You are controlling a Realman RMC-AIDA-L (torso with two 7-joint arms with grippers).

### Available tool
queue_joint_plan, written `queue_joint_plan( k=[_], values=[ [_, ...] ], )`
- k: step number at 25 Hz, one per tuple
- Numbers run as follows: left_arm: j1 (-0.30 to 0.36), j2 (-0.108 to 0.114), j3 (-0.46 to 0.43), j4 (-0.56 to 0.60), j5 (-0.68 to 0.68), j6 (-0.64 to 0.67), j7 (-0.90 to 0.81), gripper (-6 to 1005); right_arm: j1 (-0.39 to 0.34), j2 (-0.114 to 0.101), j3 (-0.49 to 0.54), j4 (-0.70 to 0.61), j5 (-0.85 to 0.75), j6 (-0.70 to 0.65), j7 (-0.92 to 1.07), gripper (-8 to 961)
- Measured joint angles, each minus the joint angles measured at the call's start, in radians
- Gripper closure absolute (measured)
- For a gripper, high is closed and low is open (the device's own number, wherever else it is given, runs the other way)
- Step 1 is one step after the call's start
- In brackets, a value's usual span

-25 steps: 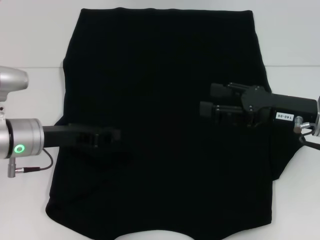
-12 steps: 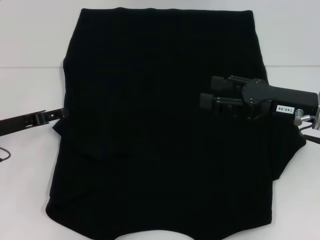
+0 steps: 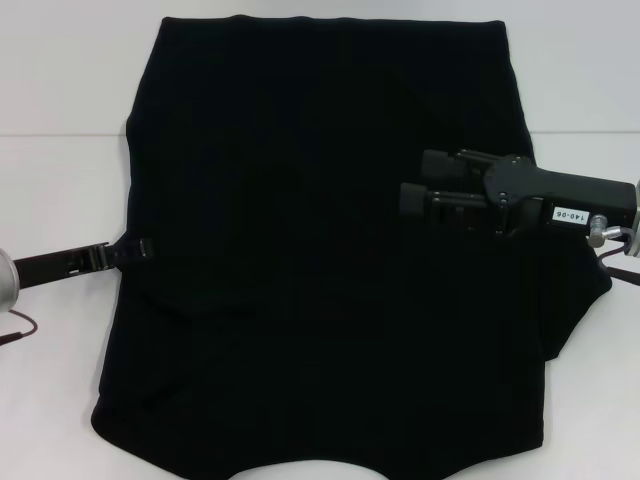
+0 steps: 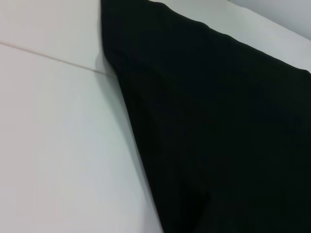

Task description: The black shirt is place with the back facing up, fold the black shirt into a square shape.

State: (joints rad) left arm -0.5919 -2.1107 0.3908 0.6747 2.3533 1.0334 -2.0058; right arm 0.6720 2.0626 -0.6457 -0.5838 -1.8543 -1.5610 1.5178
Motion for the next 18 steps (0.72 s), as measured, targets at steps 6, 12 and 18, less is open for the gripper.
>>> queue_joint_plan(
  k=[6, 12, 18],
  values=[
    [-0.009, 0.002, 0.005, -0.003, 0.003, 0.009, -0.001, 102, 0.000, -0.002, 0.000, -0.001, 0.000, -0.002, 0.001, 71],
    [-0.009, 0.001, 0.031, -0.001, 0.004, 0.013, 0.001, 190, -0.005, -0.003, 0.000, -0.008, 0.000, -0.002, 0.001, 71],
    [-0.012, 0.002, 0.033, 0.005, 0.000, 0.027, 0.003, 363, -0.008, -0.003, 0.000, -0.008, 0.000, -0.002, 0.001, 72]
  ],
)
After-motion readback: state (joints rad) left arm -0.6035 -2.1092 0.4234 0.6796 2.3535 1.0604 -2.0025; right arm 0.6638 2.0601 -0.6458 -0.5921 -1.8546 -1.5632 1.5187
